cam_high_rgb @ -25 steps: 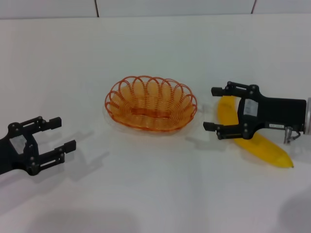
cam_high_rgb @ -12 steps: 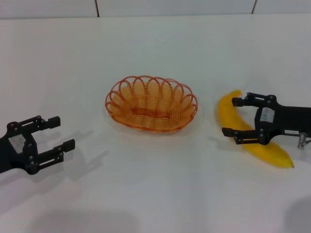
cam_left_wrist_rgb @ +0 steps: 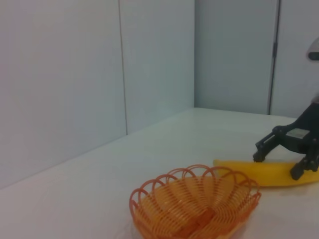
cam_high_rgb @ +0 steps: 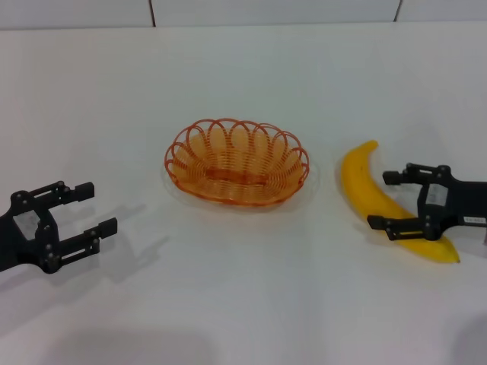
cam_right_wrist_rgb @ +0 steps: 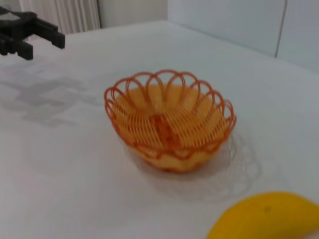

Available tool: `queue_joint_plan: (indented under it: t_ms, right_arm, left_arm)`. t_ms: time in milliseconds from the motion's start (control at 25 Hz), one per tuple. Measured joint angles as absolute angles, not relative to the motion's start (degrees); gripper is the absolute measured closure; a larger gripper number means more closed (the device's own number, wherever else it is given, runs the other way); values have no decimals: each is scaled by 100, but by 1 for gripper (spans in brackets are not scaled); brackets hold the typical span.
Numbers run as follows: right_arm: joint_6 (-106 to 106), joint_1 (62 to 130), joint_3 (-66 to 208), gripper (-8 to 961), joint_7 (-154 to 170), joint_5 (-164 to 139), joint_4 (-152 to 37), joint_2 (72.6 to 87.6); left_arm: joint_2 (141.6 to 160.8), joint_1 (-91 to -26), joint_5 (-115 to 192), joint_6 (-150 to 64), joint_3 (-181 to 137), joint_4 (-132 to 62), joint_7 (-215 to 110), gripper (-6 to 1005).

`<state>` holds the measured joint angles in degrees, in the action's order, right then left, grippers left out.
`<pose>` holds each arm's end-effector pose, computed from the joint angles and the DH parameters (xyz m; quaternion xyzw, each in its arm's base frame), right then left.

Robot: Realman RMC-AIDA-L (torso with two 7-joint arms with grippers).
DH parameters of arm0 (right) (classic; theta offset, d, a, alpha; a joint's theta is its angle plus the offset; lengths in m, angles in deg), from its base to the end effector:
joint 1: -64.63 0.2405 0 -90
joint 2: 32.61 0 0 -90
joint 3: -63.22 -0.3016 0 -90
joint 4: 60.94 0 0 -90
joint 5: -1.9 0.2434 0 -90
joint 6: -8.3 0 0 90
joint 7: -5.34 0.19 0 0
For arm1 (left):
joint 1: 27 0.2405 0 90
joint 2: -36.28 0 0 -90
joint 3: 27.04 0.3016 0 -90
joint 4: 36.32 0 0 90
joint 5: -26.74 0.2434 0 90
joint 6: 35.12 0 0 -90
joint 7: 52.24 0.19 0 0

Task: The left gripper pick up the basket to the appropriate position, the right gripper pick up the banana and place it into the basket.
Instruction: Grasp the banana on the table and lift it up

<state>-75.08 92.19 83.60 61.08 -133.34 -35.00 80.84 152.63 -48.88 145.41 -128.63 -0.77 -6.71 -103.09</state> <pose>0.4123 0.3539 -0.0441 -0.9562 0.1747 0.1172 0.2036 -0.3770 0.3291 -0.0403 -0.9374 -0.1227 -0.2378 0.2229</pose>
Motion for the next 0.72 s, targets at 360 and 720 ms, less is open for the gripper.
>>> queue_joint_plan:
  t_ms: [360, 720]
  right_arm:
    - [-7523, 9401, 8361, 143, 6554, -13837, -3393, 8099]
    - [-7633, 9423, 8317, 146, 6572, -13783, -3394, 8105]
  left_arm:
    - [15265, -4887, 14531, -12863, -86, -671, -10297, 321]
    - [15265, -4888, 14530, -12863, -85, -671, -10297, 321]
